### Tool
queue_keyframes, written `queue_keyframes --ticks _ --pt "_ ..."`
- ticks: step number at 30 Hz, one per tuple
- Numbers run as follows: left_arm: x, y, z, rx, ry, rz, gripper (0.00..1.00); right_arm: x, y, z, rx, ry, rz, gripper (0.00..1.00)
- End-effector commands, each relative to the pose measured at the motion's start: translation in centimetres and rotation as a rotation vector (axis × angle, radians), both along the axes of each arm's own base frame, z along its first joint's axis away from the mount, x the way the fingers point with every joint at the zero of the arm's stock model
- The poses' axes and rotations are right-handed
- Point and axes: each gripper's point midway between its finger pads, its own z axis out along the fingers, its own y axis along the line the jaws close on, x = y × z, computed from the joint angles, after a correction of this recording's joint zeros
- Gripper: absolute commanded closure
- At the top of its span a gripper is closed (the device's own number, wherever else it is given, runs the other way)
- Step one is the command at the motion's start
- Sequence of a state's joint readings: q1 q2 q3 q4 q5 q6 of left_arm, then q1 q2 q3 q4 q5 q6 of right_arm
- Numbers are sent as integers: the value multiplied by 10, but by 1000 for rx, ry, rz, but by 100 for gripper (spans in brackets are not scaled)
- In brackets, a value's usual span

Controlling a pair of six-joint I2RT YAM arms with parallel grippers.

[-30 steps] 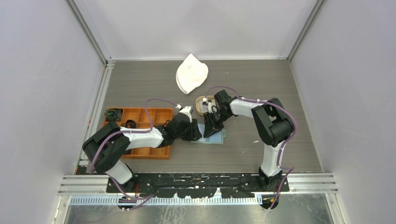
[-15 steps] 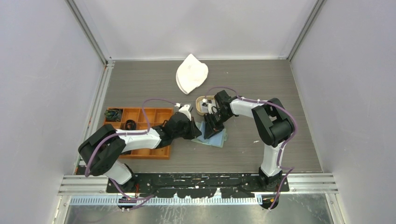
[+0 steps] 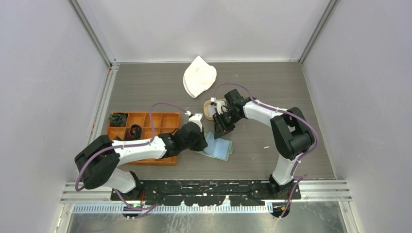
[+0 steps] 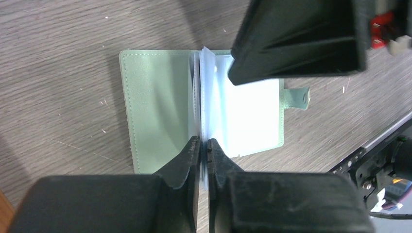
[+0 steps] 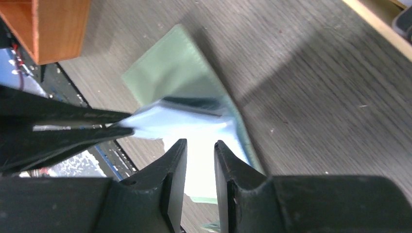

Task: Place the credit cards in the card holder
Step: Open the card holder at the center of the board.

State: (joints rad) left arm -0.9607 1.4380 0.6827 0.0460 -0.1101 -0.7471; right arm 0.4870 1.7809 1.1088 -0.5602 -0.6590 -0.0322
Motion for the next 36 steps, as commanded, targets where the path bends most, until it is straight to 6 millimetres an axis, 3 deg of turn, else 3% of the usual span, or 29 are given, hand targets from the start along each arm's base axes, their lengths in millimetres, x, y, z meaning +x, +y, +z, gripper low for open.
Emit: queue_keyframes --ticks 1,11,19,24,30,36 --pt "-2 -2 13 76 -45 -16 89 15 -6 -8 -64 -35 -28 68" --pt "-8 -14 27 49 -58 -55 67 11 -10 -25 -106 16 -35 74" --pt "-12 -24 34 20 -68 -92 65 8 -7 -24 -89 34 -26 75" --pt "-10 -25 26 41 -58 -90 65 6 -6 -22 -78 44 -18 74" --pt "0 -13 8 133 -80 -49 52 6 -6 -24 -83 50 -15 74" --pt "5 -15 -8 173 -52 -54 50 6 -7 -24 -87 50 -15 74"
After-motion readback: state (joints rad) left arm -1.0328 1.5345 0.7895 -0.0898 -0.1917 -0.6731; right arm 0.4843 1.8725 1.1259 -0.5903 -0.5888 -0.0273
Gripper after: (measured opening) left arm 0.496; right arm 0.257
